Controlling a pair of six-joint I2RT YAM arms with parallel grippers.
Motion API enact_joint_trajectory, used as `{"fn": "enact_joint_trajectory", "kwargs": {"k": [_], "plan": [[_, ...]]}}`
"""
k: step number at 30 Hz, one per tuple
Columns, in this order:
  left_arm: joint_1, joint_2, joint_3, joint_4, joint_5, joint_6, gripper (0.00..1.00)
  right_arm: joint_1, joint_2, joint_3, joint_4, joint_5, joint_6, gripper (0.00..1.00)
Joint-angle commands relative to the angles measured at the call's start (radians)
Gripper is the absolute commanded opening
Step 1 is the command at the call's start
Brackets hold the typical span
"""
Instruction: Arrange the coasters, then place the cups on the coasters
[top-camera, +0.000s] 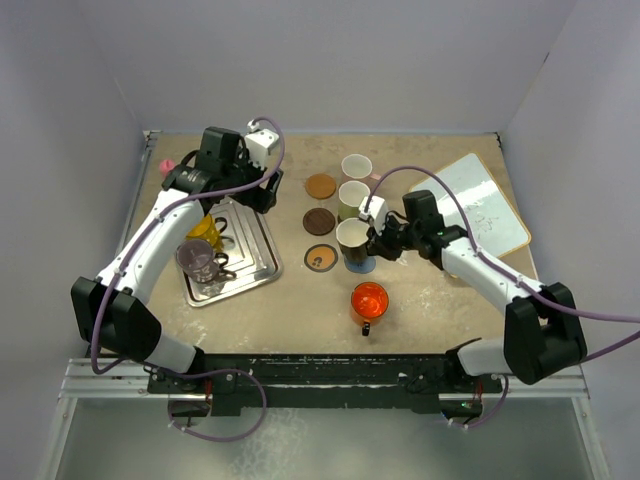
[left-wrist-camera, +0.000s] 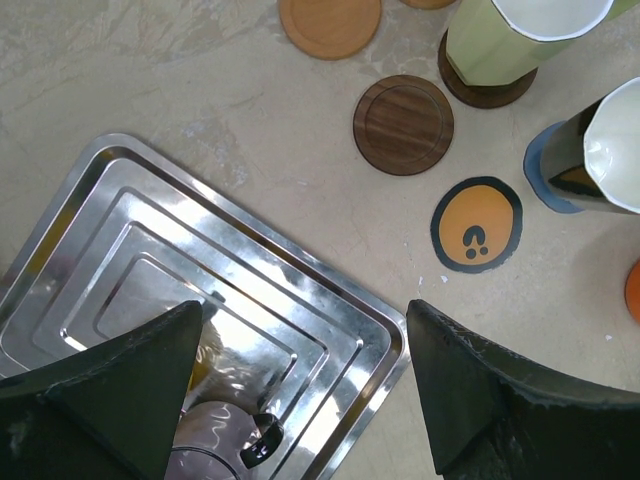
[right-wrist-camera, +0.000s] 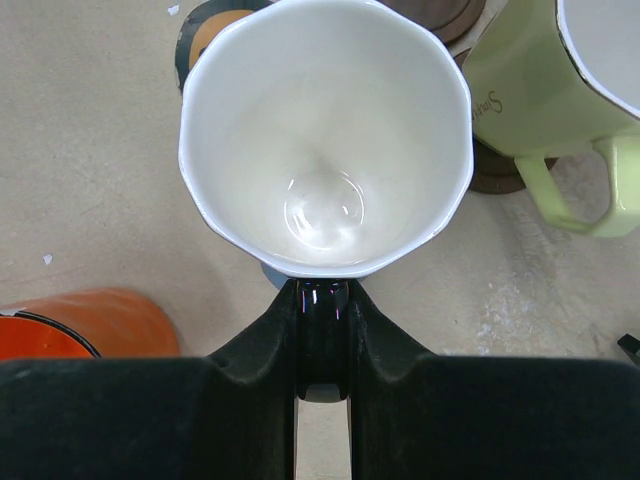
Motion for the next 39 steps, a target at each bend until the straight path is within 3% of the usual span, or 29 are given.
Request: {"fn": "enact_joint_trajectory", "kwargs": {"k": [1,27,39], "plan": [[0.005,-0.038,-0.006,0.05,0.011,-0.009,0.8,-0.004,0.0,0.017,0.108,-0.073,-0.005,0.0],[0.006,-0.054,-0.015,0.055,0.018,-0.011,0.8,-0.004,0.007,-0.009,0.062,-0.033,-0.059,0.0],[0.006,-0.059,-0.01,0.057,0.023,-0.017,0.8,-0.005,0.001,-0.008,-0.002,0.018,-0.076,0.24]]}}
